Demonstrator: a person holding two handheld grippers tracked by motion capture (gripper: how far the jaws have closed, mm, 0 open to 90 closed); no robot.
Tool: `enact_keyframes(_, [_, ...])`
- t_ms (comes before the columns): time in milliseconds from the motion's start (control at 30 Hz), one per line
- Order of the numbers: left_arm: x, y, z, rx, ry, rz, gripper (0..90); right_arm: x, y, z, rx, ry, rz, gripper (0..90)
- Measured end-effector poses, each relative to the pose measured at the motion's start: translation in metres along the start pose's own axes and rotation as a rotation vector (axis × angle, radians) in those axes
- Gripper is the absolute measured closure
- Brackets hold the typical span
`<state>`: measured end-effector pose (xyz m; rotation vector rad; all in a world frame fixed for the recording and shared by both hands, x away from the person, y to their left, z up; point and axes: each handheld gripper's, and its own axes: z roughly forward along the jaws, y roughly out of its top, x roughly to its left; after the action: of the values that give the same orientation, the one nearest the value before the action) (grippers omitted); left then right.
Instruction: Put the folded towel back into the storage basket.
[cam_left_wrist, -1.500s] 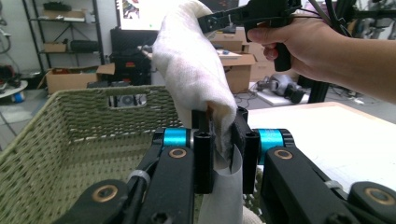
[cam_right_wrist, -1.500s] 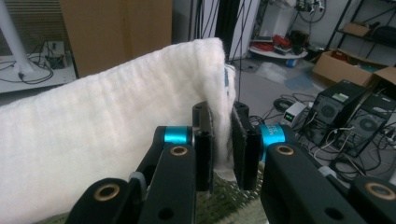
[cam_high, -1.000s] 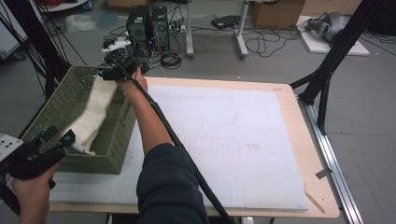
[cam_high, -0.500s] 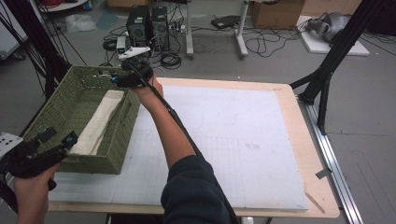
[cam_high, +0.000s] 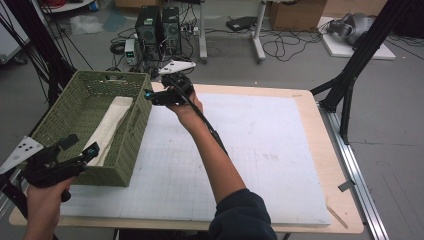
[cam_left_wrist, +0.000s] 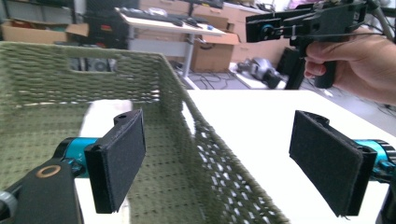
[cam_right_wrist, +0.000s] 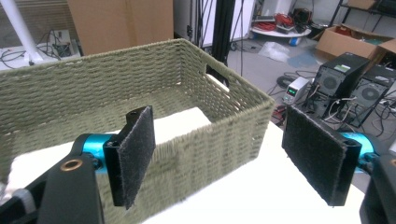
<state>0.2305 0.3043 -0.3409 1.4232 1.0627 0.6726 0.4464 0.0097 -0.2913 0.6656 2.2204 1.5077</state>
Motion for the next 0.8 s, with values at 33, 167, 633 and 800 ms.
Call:
enact_keyframes(33, [-0.002,0.0,0.002,-0.002,-0.009,0.008,18.8,-0.001,-0.001,-0.004,-0.001,-0.001,0.0,23.7])
enact_keyframes(167, [-0.007,0.0,0.009,-0.005,-0.079,0.004,20.1,-0.003,-0.009,-0.025,0.008,-0.019,-0.019,21.3])
enact_keyframes(633, [-0.032,-0.002,0.037,0.007,-0.195,0.044,20.7,-0.02,-0.052,-0.095,0.021,-0.087,0.0,19.7])
enact_keyframes(800, [-0.044,-0.001,0.048,0.006,-0.245,0.058,20.7,-0.025,-0.069,-0.126,0.017,-0.135,0.013,19.4])
